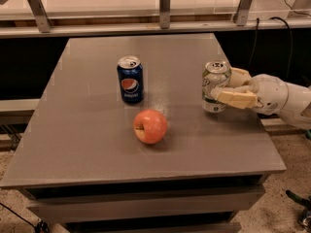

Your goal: Place 7up can upright

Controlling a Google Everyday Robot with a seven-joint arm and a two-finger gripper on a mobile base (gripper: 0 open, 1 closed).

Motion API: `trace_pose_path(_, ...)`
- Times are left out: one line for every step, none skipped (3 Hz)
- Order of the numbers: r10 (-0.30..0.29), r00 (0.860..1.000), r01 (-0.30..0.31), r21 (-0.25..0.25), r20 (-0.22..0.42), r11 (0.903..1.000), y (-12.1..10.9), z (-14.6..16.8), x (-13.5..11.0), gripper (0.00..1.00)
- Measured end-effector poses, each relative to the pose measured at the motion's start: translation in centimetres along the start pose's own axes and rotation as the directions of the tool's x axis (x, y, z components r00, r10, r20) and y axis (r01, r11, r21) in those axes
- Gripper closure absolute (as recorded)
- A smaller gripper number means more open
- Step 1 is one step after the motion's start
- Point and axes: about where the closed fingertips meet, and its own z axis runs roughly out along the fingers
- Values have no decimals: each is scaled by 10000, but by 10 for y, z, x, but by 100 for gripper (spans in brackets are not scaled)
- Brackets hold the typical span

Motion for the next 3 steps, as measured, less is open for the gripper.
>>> trace_pose_path(69,9999,-70,45,136,10000,2,-4,8,83)
trace_pose_path(111,9997,-113,79,236,9999,3,-6,14,59)
trace_pose_path(162,9994,-165,98,304,9998,4,-7,17,36)
